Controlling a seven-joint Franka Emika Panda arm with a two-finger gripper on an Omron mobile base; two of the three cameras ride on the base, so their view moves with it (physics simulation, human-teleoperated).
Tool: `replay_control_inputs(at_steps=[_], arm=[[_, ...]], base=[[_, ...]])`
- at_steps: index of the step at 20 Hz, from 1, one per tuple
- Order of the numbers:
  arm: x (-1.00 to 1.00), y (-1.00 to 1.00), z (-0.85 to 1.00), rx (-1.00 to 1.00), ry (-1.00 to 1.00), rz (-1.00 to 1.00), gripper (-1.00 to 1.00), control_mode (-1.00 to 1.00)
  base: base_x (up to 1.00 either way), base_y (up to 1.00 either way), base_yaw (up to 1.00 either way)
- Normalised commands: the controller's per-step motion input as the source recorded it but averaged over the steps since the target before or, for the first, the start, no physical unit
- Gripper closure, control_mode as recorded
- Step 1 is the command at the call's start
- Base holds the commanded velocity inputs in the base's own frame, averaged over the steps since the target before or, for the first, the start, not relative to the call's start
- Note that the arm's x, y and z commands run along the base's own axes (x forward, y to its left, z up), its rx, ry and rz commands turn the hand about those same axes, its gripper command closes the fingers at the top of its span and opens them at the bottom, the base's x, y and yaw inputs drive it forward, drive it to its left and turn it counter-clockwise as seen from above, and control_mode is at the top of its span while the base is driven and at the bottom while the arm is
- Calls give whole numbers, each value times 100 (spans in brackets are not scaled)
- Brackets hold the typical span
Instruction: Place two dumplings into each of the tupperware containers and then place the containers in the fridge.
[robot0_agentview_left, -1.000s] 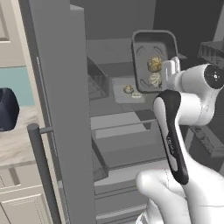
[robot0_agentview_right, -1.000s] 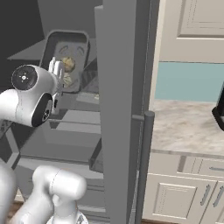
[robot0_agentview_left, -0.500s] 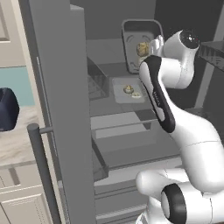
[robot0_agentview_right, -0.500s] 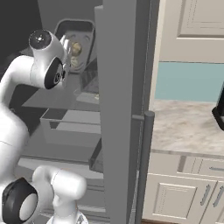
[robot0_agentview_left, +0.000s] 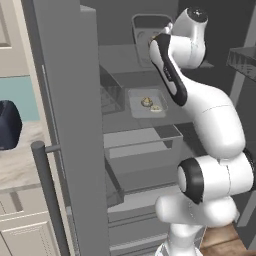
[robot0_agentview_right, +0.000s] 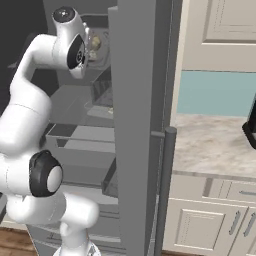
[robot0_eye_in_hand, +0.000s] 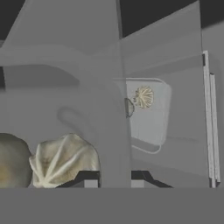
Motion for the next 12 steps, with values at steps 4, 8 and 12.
replay_control_inputs(at_steps=[4,8,12], arm=[[57,14,-13,0,0,0,100,-100],[36,9,-29,0,0,0,100,-100],[25,11,-34,0,-2,0,100,-100]], base=[[0,0,0],[0,0,0],[0,0,0]])
